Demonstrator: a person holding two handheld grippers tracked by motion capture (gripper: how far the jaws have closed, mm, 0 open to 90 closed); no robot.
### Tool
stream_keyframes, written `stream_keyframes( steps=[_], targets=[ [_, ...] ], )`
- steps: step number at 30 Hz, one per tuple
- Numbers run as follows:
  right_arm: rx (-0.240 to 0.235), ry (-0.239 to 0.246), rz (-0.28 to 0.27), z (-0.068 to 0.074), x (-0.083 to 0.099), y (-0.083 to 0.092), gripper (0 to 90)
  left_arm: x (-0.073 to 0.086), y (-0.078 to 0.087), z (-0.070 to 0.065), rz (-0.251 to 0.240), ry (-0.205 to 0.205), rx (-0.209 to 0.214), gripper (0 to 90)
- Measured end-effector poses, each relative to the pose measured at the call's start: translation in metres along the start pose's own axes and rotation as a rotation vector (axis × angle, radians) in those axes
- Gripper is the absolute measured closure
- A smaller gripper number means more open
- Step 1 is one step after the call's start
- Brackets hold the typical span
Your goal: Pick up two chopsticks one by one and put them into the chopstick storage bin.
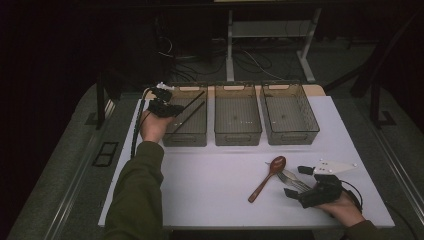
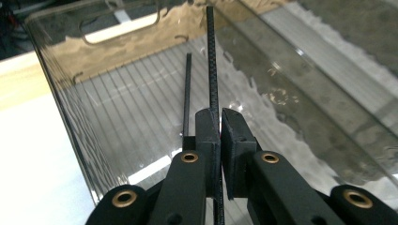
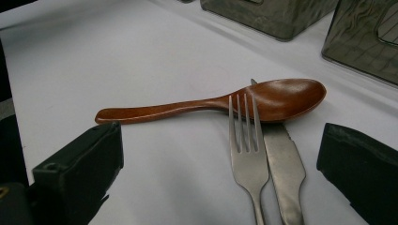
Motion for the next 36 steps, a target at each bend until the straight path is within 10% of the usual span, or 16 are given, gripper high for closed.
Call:
stream_keyframes(
  steps=[14, 36],
  targets=[
    [0.001, 0.001, -0.003, 0.0, 0.0, 0.001, 0.2, 0.003, -0.018, -0.002, 0.078, -0.013, -0.027, 85.0],
    [0.003, 0.001, -0.004, 0.0, 0.0, 0.001, 0.2, -0.003, 0.025, -0.033, -0.083, -0.112, 0.093, 56.5]
  ],
)
Point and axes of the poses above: each handheld gripper's, and its own axes: y roughly backward along the jaws, x roughly out of its underside, z roughly to its left, the point moved 9 cm from there along -y, roughly forward along the jaws, and after that the axes turned 15 degrees about z, right-handed, at the moved point
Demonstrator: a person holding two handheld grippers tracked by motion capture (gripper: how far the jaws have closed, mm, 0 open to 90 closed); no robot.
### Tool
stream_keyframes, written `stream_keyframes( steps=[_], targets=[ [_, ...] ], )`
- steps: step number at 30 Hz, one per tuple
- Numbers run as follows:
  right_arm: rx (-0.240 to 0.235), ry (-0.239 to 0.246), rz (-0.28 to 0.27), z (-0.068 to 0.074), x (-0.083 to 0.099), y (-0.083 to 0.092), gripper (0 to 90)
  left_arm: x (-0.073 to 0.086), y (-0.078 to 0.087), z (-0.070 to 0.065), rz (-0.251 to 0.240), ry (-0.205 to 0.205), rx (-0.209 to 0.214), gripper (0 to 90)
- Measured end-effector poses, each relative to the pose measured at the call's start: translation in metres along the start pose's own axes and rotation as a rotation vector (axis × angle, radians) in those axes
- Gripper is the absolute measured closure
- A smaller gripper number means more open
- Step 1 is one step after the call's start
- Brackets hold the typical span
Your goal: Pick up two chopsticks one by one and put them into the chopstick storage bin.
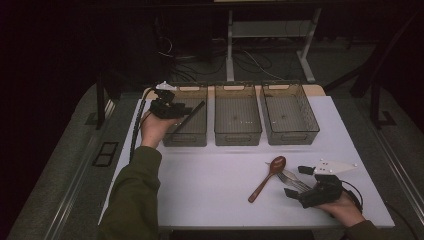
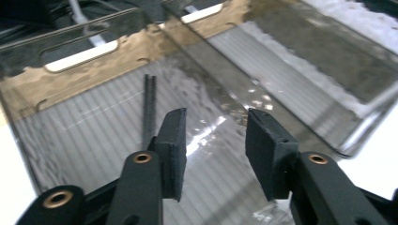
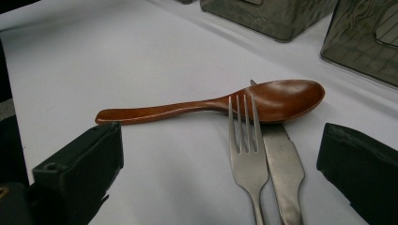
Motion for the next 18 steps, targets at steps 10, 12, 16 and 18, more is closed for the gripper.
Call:
stream_keyframes(
  steps=[10, 12, 16, 18],
  targets=[
    [-0.001, -0.004, 0.0, 0.0, 0.0, 0.0, 0.2, 0.012, 0.016, -0.038, -0.081, -0.072, 0.073, 46.3],
    [0.0, -0.004, 0.0, 0.0, 0.0, -0.001, 0.2, 0.016, 0.018, -0.045, -0.079, -0.088, 0.08, 43.1],
    [0.0, -0.005, 0.0, 0.0, 0.0, -0.001, 0.2, 0.026, 0.022, -0.058, -0.1, -0.103, 0.094, 40.4],
    [0.0, -0.004, 0.0, 0.0, 0.0, -0.001, 0.2, 0.032, 0.023, -0.064, -0.113, -0.106, 0.102, 39.1]
  ],
)
Point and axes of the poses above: each handheld gripper's, and its own axes: y roughly backward along the jaws, x roughly out of its underside, z roughly to its left, the point moved 9 cm from there along -y, roughly forward along the jaws, and after that the axes turned 15 degrees about z, right-handed, at the moved point
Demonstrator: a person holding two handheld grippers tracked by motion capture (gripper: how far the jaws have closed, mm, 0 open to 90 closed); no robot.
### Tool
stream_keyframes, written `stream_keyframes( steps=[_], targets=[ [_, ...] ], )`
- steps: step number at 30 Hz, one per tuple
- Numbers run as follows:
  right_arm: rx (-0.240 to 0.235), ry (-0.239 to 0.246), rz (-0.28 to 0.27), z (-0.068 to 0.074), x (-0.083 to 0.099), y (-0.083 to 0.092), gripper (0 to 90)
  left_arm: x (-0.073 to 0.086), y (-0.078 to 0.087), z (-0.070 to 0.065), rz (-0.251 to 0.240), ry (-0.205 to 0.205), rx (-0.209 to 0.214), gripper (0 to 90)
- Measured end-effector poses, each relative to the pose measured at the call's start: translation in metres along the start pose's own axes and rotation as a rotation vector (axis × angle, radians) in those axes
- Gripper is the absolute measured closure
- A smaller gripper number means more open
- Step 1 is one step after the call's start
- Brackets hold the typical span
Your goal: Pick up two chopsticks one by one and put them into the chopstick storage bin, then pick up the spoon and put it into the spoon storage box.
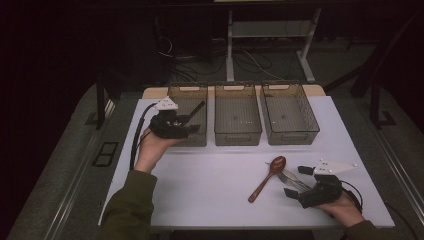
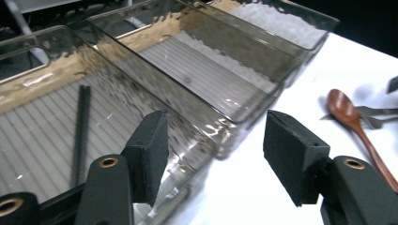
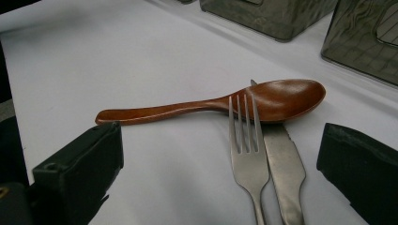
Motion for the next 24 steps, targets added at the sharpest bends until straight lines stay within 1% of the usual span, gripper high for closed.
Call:
stream_keyframes(
  steps=[3, 5, 6, 8, 15, 20, 21, 22, 24],
  targets=[
    [0.001, -0.001, -0.003, 0.0, 0.0, 0.001, 0.2, 0.011, 0.0, -0.011, -0.013, -0.002, 0.019, 37.1],
    [0.002, 0.003, -0.004, 0.0, 0.0, 0.001, 0.2, 0.018, 0.0, -0.016, 0.001, -0.01, 0.022, 34.4],
    [0.003, 0.002, -0.003, -0.001, 0.0, 0.0, 0.2, 0.021, 0.001, -0.018, -0.001, -0.013, 0.025, 34.0],
    [0.003, 0.005, -0.003, 0.0, 0.0, 0.001, 0.2, 0.025, 0.004, -0.023, -0.018, -0.008, 0.037, 33.8],
    [0.0, 0.007, -0.006, 0.001, -0.001, 0.001, 0.2, 0.042, 0.006, -0.039, -0.026, -0.04, 0.036, 29.5],
    [-0.002, 0.009, -0.006, 0.001, -0.001, 0.001, 0.2, 0.056, 0.004, -0.048, -0.031, -0.042, 0.036, 25.2],
    [-0.001, 0.01, -0.006, 0.001, -0.001, 0.001, 0.2, 0.059, 0.004, -0.05, -0.032, -0.05, 0.036, 23.7],
    [-0.002, 0.01, -0.005, 0.001, -0.001, 0.001, 0.2, 0.062, 0.003, -0.052, -0.027, -0.059, 0.041, 22.2],
    [-0.001, 0.011, -0.006, 0.001, -0.002, 0.001, 0.2, 0.068, 0.002, -0.055, -0.03, -0.057, 0.054, 20.7]
  ],
)
Point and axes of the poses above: each handheld gripper's, and its own axes: y roughly backward along the jaws, x roughly out of its underside, z roughly to its left, the point moved 9 cm from there along -y, roughly forward along the jaws, and after that the axes turned 15 degrees about z, right-handed, at the moved point
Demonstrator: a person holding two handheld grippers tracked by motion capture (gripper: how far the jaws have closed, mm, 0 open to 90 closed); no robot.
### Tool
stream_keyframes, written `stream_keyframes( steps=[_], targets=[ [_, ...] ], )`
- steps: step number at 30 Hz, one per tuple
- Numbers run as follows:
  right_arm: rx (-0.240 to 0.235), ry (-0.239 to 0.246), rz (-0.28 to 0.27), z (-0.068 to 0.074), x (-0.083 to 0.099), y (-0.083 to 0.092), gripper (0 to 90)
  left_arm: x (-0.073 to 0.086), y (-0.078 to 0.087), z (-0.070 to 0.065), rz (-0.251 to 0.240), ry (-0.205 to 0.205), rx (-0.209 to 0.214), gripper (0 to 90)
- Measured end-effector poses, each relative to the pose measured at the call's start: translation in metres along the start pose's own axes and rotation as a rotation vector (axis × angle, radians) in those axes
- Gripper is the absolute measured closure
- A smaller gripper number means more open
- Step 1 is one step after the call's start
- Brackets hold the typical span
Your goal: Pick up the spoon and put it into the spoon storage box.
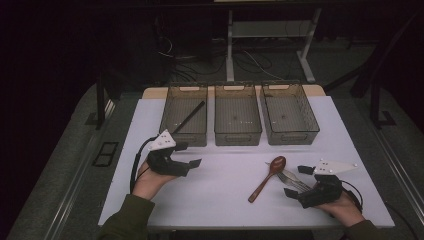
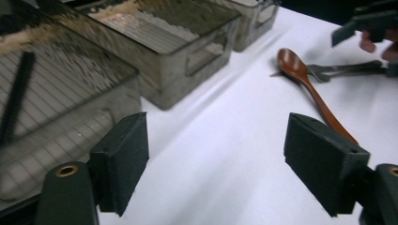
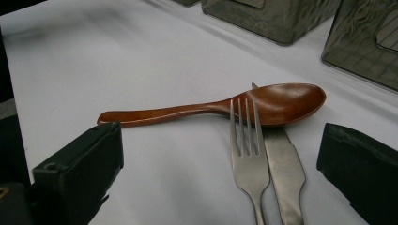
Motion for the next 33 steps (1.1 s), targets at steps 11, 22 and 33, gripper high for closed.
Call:
stream_keyframes(
  steps=[11, 22, 33],
  targets=[
    [-0.001, 0.003, 0.0, 0.0, 0.0, 0.0, 0.2, 0.028, -0.004, -0.016, -0.008, -0.027, 0.0, 11.8],
    [-0.001, -0.002, -0.001, 0.0, 0.0, 0.002, 0.2, 0.047, -0.007, -0.024, 0.002, -0.023, -0.001, 0.0],
    [-0.01, 0.016, 0.027, 0.004, -0.003, 0.006, 20.7, 0.05, -0.015, -0.027, 0.035, -0.029, 0.031, 0.0]
  ],
)
Point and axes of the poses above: each handheld gripper's, and its own axes: y roughly backward along the jaws, x roughly out of its underside, z roughly to its left, the point moved 9 cm from there along -y, roughly forward along the jaws, and after that the axes turned 15 degrees about z, right-handed, at the moved point
